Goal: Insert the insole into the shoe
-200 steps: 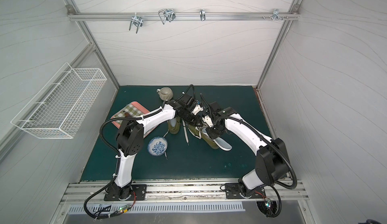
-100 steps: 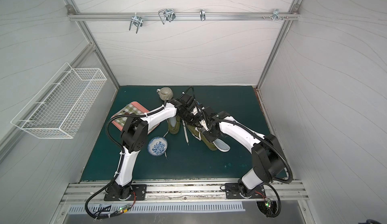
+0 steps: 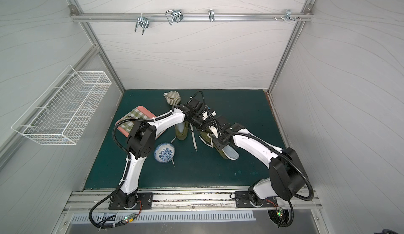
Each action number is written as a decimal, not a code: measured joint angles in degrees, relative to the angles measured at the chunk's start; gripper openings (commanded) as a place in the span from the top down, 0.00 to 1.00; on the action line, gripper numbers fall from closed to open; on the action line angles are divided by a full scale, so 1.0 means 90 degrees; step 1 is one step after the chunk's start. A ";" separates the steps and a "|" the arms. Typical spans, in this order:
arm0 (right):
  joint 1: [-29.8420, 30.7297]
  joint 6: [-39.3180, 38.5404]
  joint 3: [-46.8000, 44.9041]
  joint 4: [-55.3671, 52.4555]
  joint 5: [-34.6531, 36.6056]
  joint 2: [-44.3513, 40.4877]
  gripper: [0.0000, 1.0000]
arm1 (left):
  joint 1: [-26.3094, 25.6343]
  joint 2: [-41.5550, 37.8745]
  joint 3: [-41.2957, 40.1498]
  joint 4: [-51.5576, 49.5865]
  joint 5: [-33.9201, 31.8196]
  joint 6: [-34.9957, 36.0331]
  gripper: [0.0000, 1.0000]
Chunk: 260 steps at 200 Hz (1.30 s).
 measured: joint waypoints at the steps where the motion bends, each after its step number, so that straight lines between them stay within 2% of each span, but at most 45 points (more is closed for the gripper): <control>1: 0.0000 0.0000 -0.0007 0.0012 0.0000 0.0000 0.76 | 0.0005 0.0012 0.0000 0.0007 0.0022 -0.0002 1.00; 43: 0.0000 -0.0131 -0.0265 0.0449 -0.0002 0.0000 0.77 | 0.0097 0.0238 -0.0002 0.0044 0.0425 -0.0044 1.00; 119: 0.0000 -0.0576 -0.0590 0.1265 -0.0015 0.0102 0.70 | 0.0129 0.0304 -0.0192 0.0301 0.0665 -0.0114 1.00; 136: 0.0000 -0.0629 -0.0588 0.1258 -0.0032 0.0102 0.65 | 0.0129 0.0304 -0.0243 0.0374 0.0682 -0.0151 1.00; 152: 0.0000 -0.0663 -0.0585 0.1239 -0.0039 0.0102 0.52 | 0.0129 0.0304 -0.0260 0.0427 0.0680 -0.0185 1.00; 165: 0.0000 -0.0653 -0.0525 0.1146 -0.0022 0.0102 0.45 | 0.0129 0.0304 -0.0265 0.0437 0.0675 -0.0209 1.00; 260: 0.0005 -0.0180 -0.0185 0.0226 0.0041 -0.0134 0.18 | 0.0129 0.0304 -0.0299 0.0461 0.0425 -0.0347 1.00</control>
